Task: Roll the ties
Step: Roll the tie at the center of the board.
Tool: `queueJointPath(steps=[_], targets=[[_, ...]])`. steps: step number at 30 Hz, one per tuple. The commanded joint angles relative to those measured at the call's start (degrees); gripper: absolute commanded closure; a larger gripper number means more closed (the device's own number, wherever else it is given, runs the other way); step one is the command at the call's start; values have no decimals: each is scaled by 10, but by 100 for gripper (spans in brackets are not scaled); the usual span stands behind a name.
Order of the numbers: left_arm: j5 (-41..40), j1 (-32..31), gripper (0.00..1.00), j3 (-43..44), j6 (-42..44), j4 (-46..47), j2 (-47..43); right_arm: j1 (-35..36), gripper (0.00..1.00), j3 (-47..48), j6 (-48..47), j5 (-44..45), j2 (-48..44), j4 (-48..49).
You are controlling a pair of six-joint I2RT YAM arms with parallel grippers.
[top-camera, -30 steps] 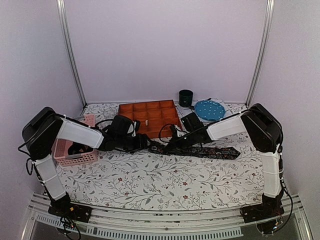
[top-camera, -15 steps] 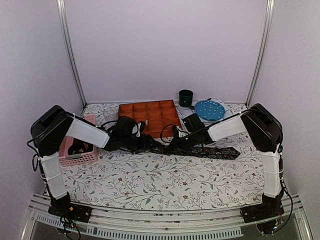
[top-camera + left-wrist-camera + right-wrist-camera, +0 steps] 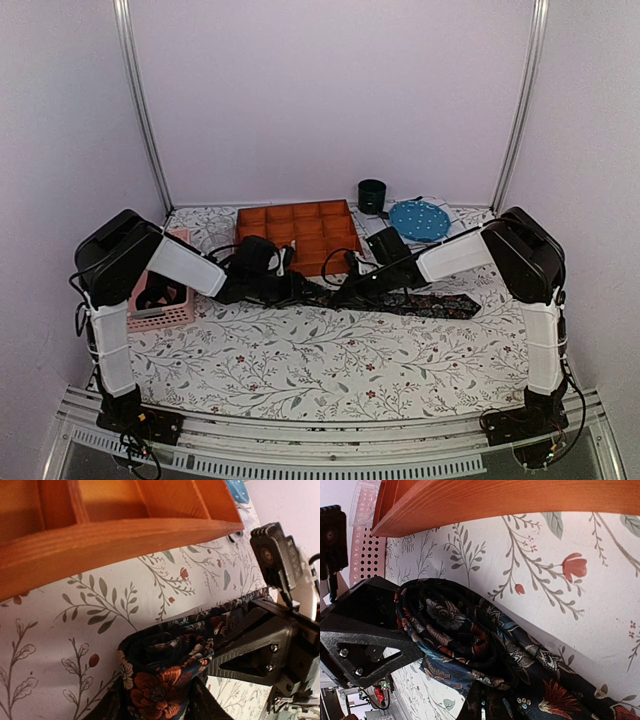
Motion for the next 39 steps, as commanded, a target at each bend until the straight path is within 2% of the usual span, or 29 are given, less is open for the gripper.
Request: queueJointPath(steps=[1,6,10,15,22,30,34,39], targets=[[16,5,64,5,-1,28,8,-7,96,-10,3,4,49,-3],[11,5,86,4,-2,25,4,-6,96,-12,4,-1,45,-1],[-7,2,100,-6,-1,10,-9,-5,95,-12,5,-6,29,0],[-39,-7,100,-28,3,-24,-60,10,93,-30,8,-2,-16,-5],[-102,-34,100,-85,13,-105,-145,52,81,-42,22,11,-129,-22],[-140,-62,100,-174,-7,-149,-261,79,78,-83,34,55,-240,-41],[-152,-68,100,-221,-22,-144,-294,78,78,-82,4,143,-244,-86],[-164,-69,100,-248,-29,-139,-310,33,81,-77,-41,214,-188,-122]])
